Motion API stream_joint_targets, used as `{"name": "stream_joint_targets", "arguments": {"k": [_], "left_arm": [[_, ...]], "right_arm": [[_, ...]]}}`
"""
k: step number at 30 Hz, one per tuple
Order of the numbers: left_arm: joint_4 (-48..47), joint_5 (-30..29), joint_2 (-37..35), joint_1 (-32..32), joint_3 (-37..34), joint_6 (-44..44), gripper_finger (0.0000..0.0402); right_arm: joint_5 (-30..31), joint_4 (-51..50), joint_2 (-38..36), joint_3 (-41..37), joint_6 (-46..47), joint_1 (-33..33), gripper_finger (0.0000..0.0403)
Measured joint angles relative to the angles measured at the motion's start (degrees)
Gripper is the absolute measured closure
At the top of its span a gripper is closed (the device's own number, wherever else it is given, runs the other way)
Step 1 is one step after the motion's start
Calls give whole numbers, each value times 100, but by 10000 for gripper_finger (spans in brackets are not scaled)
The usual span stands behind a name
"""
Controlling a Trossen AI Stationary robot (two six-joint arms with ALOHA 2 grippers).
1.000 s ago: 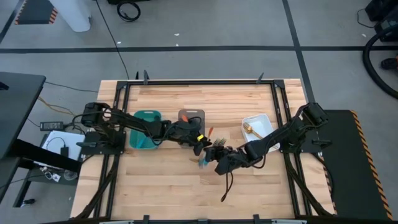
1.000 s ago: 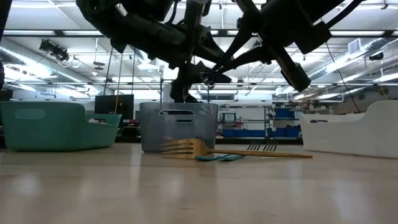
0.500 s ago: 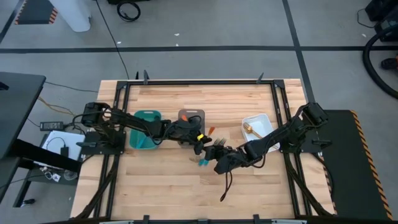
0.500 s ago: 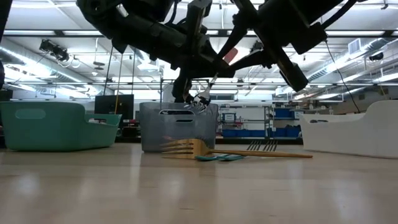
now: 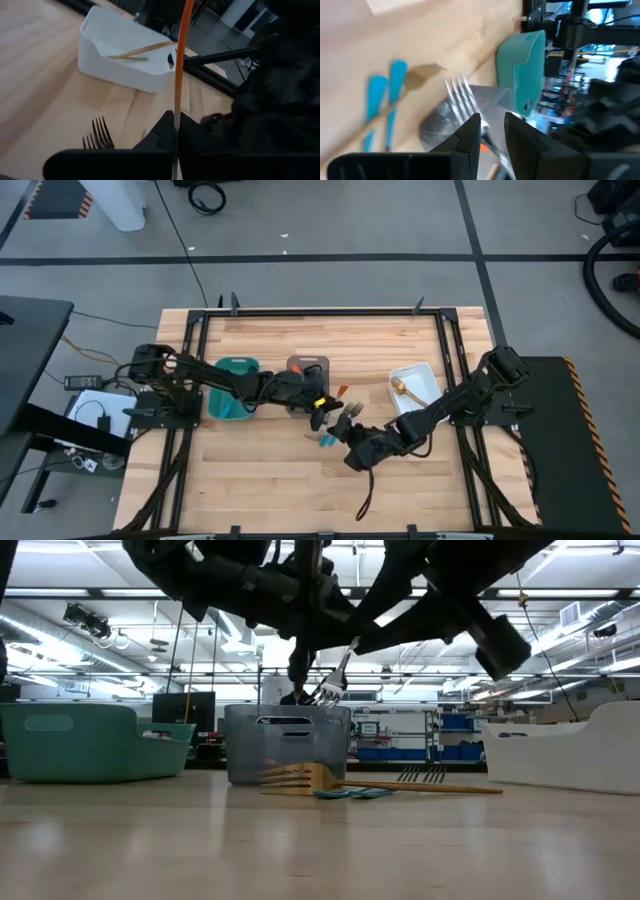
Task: Sort silverware by color (type)
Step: Put the orange fork into the black bin
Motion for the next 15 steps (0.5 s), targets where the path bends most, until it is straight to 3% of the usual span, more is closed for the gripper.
{"name": "stream_joint_targets", "arguments": {"k": [4,15], "left_arm": [[15,-60,-173,-12,-21,399,390],[372,-1519,-1176,-118,-933,989,389]], "right_arm": [[-290,-226,0,0,820,44,309],[-1465,-1022,-70,0,3089,13,310]]}}
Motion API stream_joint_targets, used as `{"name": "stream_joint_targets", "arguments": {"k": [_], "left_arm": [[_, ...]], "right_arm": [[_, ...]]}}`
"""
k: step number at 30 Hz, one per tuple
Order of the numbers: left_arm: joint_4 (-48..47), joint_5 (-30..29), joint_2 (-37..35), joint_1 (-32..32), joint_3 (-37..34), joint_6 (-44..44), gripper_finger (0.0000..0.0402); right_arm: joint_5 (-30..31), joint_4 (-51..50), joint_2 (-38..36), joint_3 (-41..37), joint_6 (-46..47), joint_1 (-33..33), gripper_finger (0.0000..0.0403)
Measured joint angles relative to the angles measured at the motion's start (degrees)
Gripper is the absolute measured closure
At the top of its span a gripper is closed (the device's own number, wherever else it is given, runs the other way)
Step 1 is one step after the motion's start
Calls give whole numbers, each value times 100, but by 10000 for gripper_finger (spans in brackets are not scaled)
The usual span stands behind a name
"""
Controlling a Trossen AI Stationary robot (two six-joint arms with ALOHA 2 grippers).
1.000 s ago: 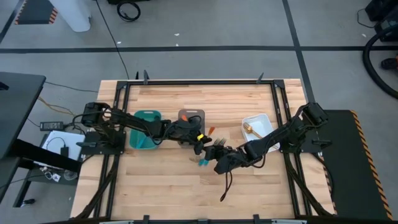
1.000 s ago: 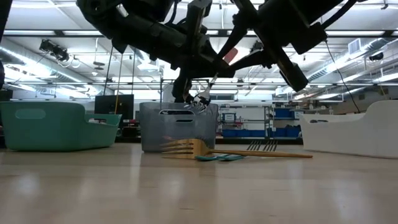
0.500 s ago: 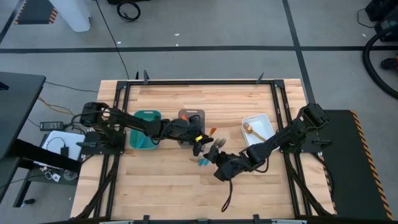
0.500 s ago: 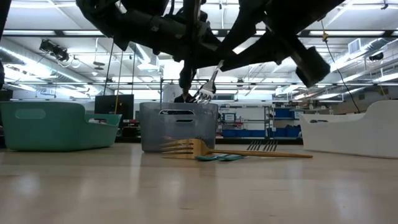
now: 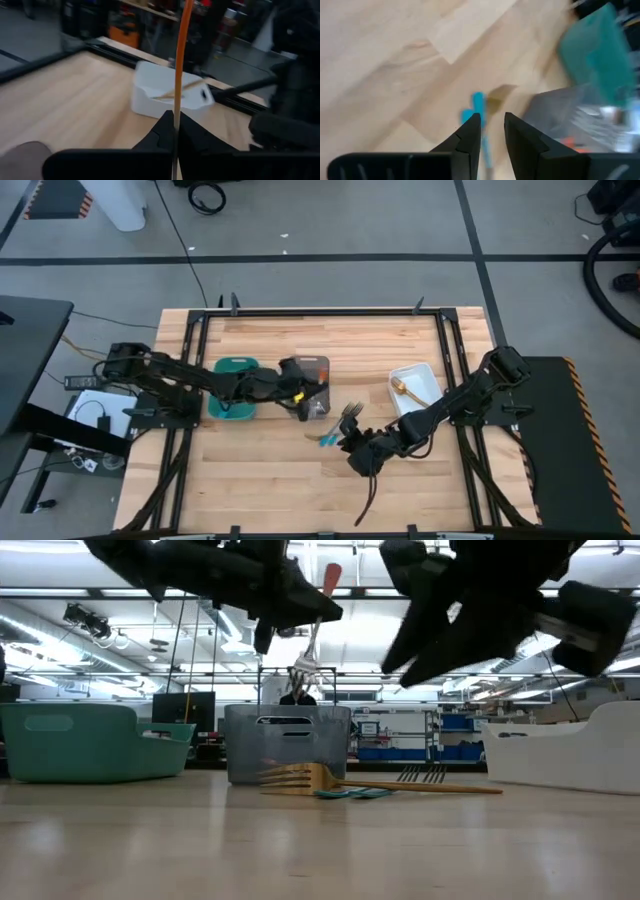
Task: Sort silverware by color (type)
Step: Put the orange fork into the black bin
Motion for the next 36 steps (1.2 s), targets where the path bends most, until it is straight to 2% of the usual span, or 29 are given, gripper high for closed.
{"name": "stream_joint_targets", "arguments": {"k": [3,6,10,13,20,27,30,33,36], "left_arm": [[226,-371,-61,-2,-258,47,389],[566,-635,-88,19,-458,49,389],[554,-984,-88,127,-594,84,388],[905,-1014,-88,189,-639,11,388],[1310,-1182,-83,218,-643,-199,388],[1221,-1977,294,167,-636,-1013,388],[1166,-2198,447,58,-638,-1110,388],[1156,-2666,534,-67,-638,-1206,388],[1069,-3003,601,-138,-640,-1611,388]], "right_arm": [[-280,-236,2,0,845,-109,310],[-298,-505,2,-4,1965,-196,310],[-327,-1065,2,-4,3586,-238,310],[-376,-1447,2,-4,4279,-238,310],[-849,-1661,2,-4,5336,-220,310],[-167,-1805,2,-4,6617,-231,310],[68,-1847,2,-4,6840,-231,310],[208,-1776,2,-4,6962,-188,310],[384,-1553,3,-4,6982,-130,310]]}}
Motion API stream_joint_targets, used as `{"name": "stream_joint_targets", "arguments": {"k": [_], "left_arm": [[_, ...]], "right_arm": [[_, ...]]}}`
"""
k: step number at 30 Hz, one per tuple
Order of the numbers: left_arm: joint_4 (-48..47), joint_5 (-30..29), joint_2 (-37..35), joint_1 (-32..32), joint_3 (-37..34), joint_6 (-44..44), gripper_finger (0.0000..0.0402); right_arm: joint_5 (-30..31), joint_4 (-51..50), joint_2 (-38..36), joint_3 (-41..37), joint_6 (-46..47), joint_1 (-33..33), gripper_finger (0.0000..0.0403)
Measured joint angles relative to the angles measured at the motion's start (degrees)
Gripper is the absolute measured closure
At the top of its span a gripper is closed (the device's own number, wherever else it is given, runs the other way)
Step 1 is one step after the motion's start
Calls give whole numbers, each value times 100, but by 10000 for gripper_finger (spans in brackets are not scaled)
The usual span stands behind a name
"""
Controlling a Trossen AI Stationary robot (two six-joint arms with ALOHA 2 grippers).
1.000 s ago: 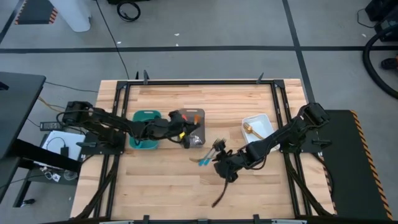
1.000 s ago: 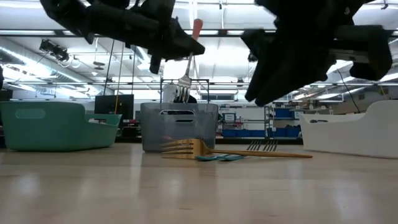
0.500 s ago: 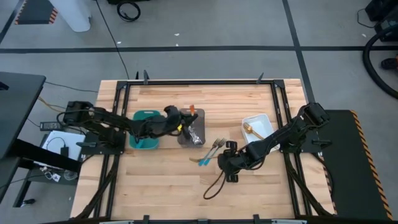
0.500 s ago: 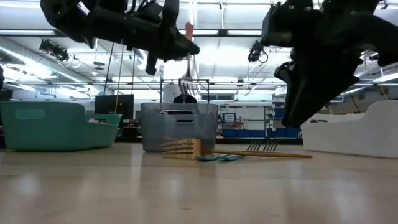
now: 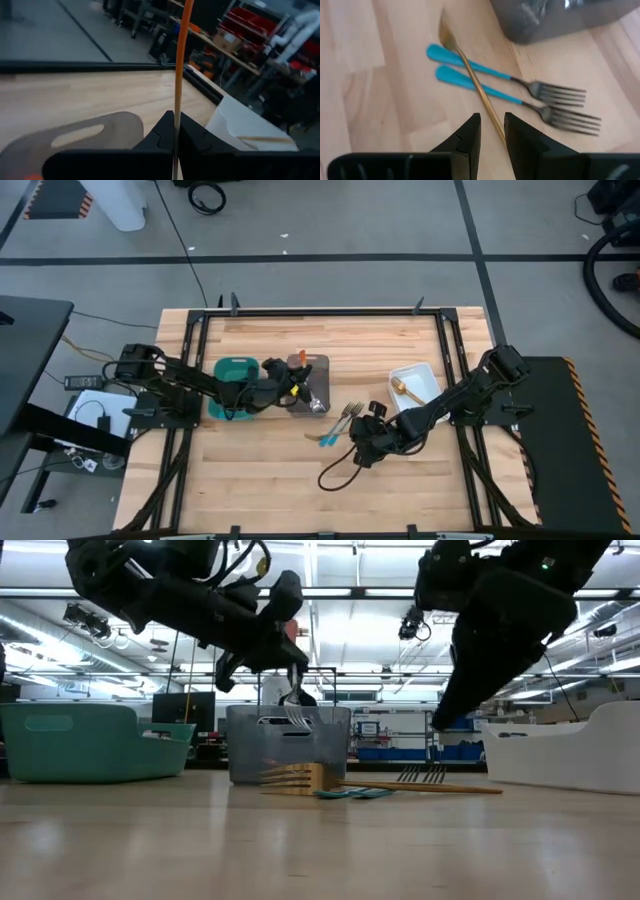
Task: Sort silverware by color (type)
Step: Put the orange fork into the black bin
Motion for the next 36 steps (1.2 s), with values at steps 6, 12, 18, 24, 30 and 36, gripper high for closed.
{"name": "stream_joint_targets", "arguments": {"k": [6,12,18,24,30,36], "left_arm": [[-253,-37,179,33,4,-1154,388],[-267,-35,593,33,79,-1811,388],[-420,-37,774,31,256,-1523,388],[-431,-6,772,33,265,-1517,388],[-429,418,772,33,264,-1559,385],[-431,520,772,24,264,-1602,354]], "right_arm": [[211,384,1,0,-135,102,310],[106,480,1,0,-145,109,310],[85,563,2,0,-181,109,310],[80,591,3,0,-295,111,315],[82,618,3,0,-395,111,323],[83,642,3,0,-411,111,328]]}}
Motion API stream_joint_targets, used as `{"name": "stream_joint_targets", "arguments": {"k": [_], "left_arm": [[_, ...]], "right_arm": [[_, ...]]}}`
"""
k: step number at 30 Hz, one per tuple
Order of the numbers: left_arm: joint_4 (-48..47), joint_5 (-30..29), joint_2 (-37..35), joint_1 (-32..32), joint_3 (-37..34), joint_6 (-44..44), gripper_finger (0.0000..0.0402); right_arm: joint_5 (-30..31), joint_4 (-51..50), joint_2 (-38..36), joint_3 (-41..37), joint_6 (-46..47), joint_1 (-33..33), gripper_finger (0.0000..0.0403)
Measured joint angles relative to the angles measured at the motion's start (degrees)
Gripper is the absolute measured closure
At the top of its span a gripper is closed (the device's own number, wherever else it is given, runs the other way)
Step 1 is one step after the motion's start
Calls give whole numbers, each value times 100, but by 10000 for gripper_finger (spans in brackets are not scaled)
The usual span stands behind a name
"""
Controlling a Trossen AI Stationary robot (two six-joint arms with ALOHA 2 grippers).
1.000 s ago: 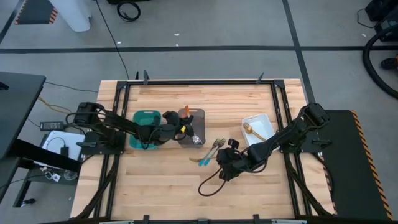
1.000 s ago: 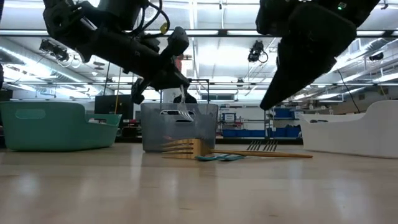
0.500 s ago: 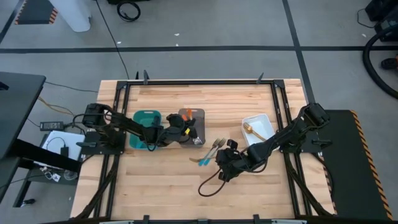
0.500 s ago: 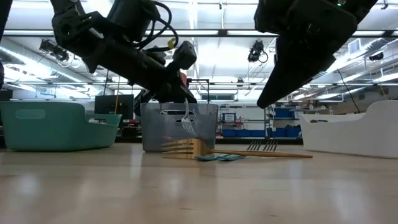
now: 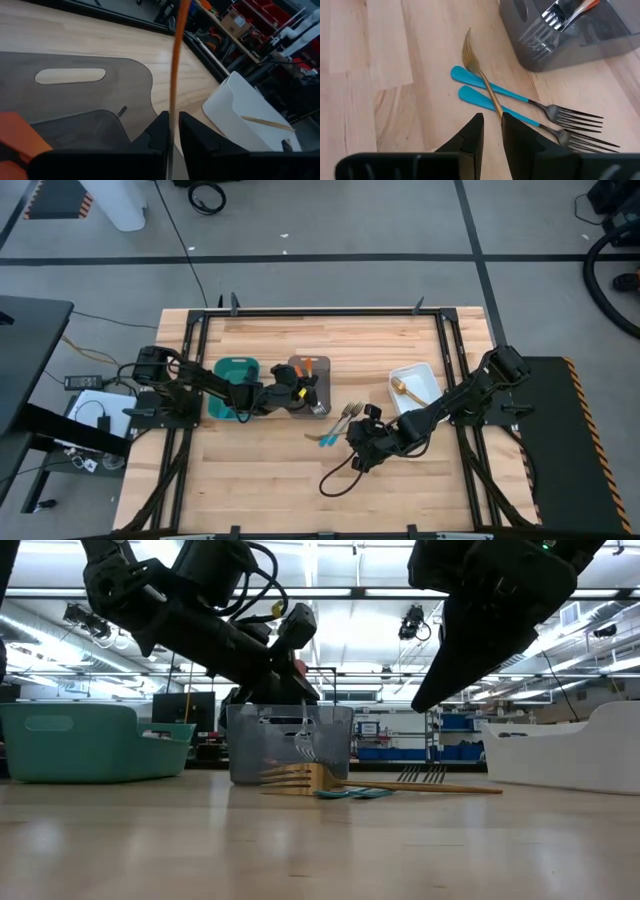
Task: Sort silverware by color (type)
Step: Put the orange fork into the black bin, then put the gold fork into the white bin
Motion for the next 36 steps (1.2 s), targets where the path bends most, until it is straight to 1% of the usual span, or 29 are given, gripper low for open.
{"name": "stream_joint_targets", "arguments": {"k": [14,18,21,24,26,30,36], "left_arm": [[-23,3,-4,-53,0,982,274],[-318,6,-155,-94,-8,1169,256],[-694,14,-360,-94,-4,1192,253],[-1107,182,-550,-40,-2,1016,253],[-1531,388,-597,16,-2,612,253],[-2141,506,-619,81,27,-5,253],[-2579,674,-610,81,106,-166,253]], "right_arm": [[-3,7,0,0,-25,27,328],[-3,10,0,0,-45,67,328],[-3,37,0,0,-76,113,328],[0,58,0,0,-87,143,328],[0,76,0,0,-87,146,328],[0,105,0,0,-133,146,328],[0,225,0,0,-212,146,328]]}}
